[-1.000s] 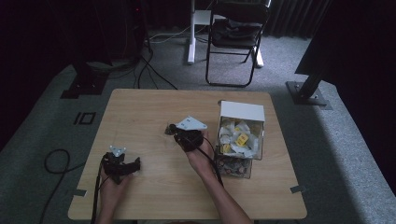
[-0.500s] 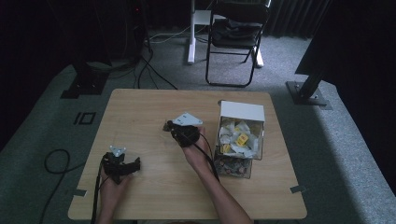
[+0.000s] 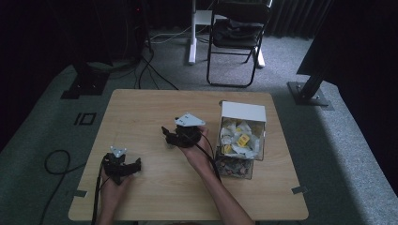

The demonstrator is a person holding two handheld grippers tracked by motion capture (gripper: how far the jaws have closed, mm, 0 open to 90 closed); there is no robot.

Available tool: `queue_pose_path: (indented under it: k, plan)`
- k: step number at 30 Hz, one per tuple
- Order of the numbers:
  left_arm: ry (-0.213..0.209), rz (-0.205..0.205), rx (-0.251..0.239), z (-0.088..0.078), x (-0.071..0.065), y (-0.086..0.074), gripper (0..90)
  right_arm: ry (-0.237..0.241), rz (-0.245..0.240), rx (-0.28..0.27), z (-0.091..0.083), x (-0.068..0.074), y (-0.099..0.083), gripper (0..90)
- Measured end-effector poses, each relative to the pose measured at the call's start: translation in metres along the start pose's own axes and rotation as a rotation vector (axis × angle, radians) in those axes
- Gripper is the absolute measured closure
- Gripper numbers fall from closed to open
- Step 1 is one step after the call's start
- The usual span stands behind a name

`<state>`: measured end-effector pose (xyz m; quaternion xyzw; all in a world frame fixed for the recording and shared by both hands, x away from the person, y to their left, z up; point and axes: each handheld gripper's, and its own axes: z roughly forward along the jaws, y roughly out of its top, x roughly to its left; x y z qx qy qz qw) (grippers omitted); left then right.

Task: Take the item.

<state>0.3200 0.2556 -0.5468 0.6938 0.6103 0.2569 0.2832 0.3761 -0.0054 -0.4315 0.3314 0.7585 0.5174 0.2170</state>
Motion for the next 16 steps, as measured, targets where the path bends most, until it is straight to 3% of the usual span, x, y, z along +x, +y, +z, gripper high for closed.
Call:
queue_pose_path:
  k: [7, 16]
  plan:
    - [0.0, 0.0, 0.0, 0.0, 0.0, 0.0, 11.1, -0.002, -0.006, 0.008, -0.0027, 0.0021, 0.0009, 34.6]
    - [0.0, 0.0, 0.0, 0.0, 0.0, 0.0, 11.1, -0.019, 0.008, 0.025, -0.0061, 0.0019, -0.0022, 42.5]
